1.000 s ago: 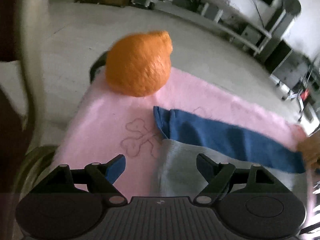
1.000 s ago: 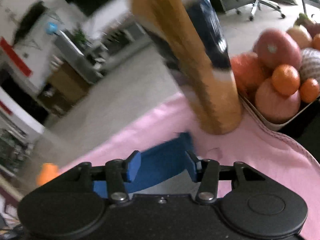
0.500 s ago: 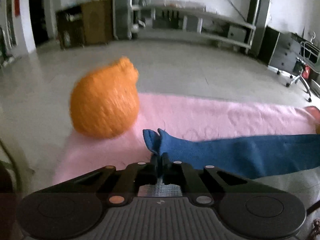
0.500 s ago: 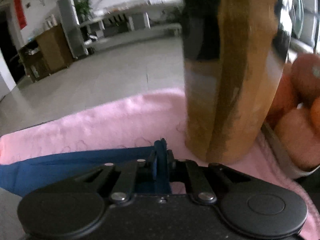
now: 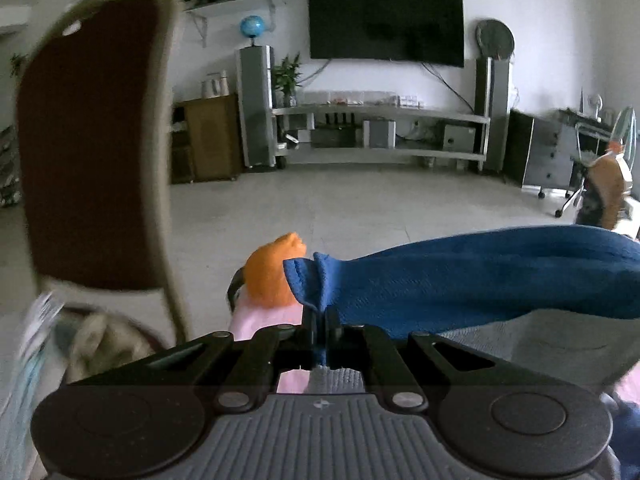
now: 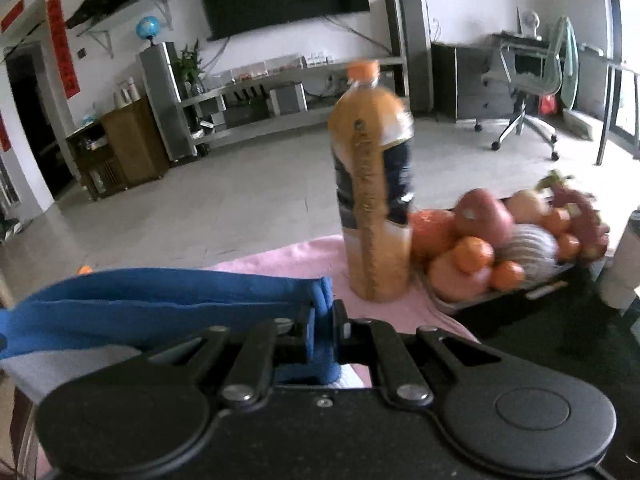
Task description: Fold clothes
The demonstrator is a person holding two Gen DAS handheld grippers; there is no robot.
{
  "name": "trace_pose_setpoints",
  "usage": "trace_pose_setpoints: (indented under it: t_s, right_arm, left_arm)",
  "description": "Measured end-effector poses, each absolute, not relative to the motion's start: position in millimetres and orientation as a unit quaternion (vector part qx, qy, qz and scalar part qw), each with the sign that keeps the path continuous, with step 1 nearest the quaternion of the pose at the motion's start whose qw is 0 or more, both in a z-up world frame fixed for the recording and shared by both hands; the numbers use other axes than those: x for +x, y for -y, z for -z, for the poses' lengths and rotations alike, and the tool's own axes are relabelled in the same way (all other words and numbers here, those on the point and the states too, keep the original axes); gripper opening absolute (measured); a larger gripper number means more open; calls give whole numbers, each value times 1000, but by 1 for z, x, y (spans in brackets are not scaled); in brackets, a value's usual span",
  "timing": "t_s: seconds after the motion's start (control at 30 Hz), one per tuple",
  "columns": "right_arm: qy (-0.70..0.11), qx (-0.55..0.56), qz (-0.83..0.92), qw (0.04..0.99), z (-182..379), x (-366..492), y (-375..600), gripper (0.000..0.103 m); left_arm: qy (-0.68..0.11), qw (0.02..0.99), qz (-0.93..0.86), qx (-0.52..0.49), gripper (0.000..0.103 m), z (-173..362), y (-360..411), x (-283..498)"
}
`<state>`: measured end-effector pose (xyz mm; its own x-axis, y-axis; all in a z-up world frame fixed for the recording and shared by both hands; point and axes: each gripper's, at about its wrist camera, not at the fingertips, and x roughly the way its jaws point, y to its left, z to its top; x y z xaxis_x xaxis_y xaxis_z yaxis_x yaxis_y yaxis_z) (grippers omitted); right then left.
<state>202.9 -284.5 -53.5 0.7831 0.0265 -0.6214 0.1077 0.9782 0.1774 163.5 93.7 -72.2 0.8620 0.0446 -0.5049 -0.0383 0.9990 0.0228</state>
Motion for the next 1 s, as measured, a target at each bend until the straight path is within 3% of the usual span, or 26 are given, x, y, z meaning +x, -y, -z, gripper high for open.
trace_pose_setpoints:
  t_s: [0.1, 0.2, 0.27, 0.33, 0.37, 0.43, 0.6, 0.77, 0.83, 1.0]
  right_arm:
    - [-327, 116, 12, 938, 54, 145, 290, 8]
    - [-345, 131, 8, 930, 82, 82, 295, 8]
    - [-388, 141, 14, 911, 114, 44, 302, 12]
    - [-440, 171, 15, 881, 147, 17, 315, 26]
    - [-455, 197, 19, 868, 159, 6, 325, 28]
    - [-458, 231, 25, 858, 165, -4, 339, 30]
    - [-427, 246, 5, 870, 149, 2, 337, 32]
    - [-397, 243, -23, 885, 149, 30, 316, 32]
    - [-400, 273, -40, 874, 161, 50, 313, 32]
    - [-404, 353, -73, 841, 207, 87, 317, 29]
  left_arm:
    - [-280, 960, -15, -16, 3, 85, -108, 97]
    - [-366, 931, -14, -3, 12, 128, -115, 46]
    - [-417, 908, -20, 10, 16, 153, -123, 16]
    - [-444, 895, -28, -2, 15, 164, -139, -18]
    - [-441, 897, -28, -18, 18, 160, -144, -26]
    - [-418, 908, -33, -23, 29, 149, -143, -30]
    - [-382, 923, -37, -18, 33, 134, -127, -20]
    - [-388, 921, -31, -21, 30, 145, -102, 23]
    - [-386, 922, -27, -19, 25, 151, -93, 38]
    - [-421, 905, -33, -45, 25, 192, -91, 82]
